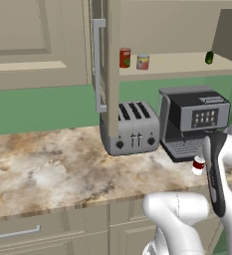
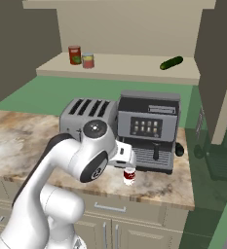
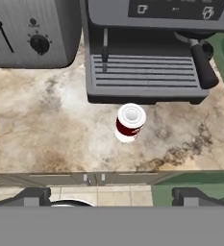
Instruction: Pick the cans from the counter and place them in their designated side in the cabinet.
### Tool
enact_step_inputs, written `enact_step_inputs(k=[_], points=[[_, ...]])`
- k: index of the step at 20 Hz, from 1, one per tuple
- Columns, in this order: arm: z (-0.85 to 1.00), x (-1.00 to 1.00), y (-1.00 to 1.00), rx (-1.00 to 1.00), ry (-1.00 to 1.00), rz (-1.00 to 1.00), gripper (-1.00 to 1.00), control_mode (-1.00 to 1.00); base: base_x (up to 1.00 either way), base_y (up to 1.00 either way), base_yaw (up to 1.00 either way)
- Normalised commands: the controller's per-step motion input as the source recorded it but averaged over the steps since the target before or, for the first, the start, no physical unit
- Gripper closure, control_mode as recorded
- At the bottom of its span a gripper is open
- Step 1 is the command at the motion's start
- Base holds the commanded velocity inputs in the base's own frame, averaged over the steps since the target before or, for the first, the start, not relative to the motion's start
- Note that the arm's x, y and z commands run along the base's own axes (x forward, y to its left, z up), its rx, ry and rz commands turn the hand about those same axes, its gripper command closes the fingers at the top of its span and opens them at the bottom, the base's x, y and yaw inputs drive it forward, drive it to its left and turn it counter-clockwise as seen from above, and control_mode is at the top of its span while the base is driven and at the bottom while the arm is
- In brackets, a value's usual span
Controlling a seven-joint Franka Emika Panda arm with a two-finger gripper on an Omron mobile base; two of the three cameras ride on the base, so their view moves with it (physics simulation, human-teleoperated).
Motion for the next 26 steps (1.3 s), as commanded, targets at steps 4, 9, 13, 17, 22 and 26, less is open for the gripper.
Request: enact_step_inputs(k=[4,9,13,17,22,26], points=[[-0.09,0.08,0.00,0.00,0.00,0.00,-1.00,-1.00,0.00,0.00,0.00],[-0.08,0.06,-0.02,0.00,0.00,0.00,-1.00,-1.00,0.00,0.00,0.00],[-0.08,0.05,-0.04,0.00,0.00,0.00,-1.00,-1.00,0.00,0.00,0.00],[-0.09,0.02,-0.05,0.00,0.00,0.00,-1.00,-1.00,0.00,0.00,0.00],[-0.08,0.02,-0.03,0.00,0.00,0.00,-1.00,-1.00,0.00,0.00,0.00],[-0.08,0.03,0.00,0.00,0.00,0.00,-1.00,-1.00,0.00,0.00,0.00]])
